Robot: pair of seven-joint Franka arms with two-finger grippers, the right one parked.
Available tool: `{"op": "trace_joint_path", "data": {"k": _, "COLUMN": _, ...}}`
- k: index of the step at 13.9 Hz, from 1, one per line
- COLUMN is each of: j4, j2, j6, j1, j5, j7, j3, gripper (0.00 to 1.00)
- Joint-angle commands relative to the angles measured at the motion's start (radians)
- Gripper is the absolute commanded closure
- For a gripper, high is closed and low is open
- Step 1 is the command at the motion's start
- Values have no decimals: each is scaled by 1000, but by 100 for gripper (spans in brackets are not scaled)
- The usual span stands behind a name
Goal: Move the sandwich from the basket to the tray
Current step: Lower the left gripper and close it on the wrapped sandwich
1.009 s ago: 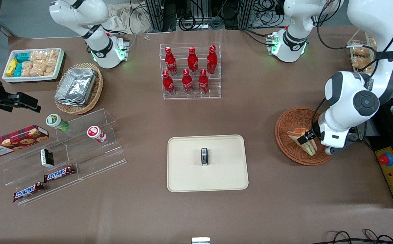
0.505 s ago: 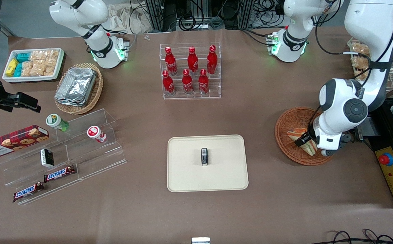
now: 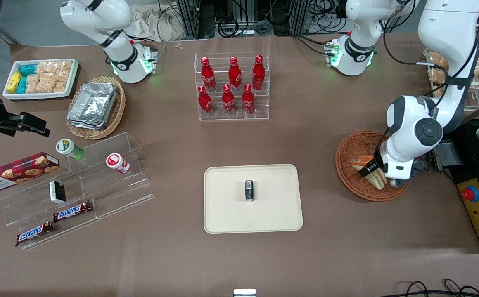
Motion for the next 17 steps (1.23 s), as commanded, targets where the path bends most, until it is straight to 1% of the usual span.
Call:
{"op": "trace_joint_path", "data": {"k": 1, "j4": -20, "j2": 4, "j6": 45, "j1": -2, "j5": 29, "j7": -29, "j3": 1, "gripper": 65}}
{"op": "trace_joint_path", "data": {"k": 3, "j4": -19, "j2": 4, "j6": 45, "j1": -2, "j5": 29, "j7": -31, "j3": 1, "gripper": 99}}
{"op": "trace_joint_path", "data": {"k": 6, "j4": 15, "j2": 3, "j6": 38, "j1": -6, "j5": 29, "j7": -69, "j3": 1, "gripper": 100}}
{"op": "trace_joint_path", "data": {"k": 8, "j4": 47, "j2": -8, "j6": -6, "j1": -12, "j5": 29, "j7": -83, "j3": -2, "gripper": 100}}
{"op": "trace_joint_path", "data": {"k": 11, "j4": 179, "j2": -28, "j6": -250, "j1": -14, "j5": 32, "j7": -57, "j3": -8, "gripper": 100}}
{"op": "trace_joint_path", "data": {"k": 13, "j4": 291, "j2": -48, "j6": -423, "j1": -14, "j5": 31, "j7": 4, "j3": -23, "gripper": 100}}
{"op": "trace_joint_path", "data": {"k": 17, "j4": 565, "j2": -52, "j6": -747, "j1": -14, "j5": 15, "j7": 130, "j3": -42, "gripper": 100}}
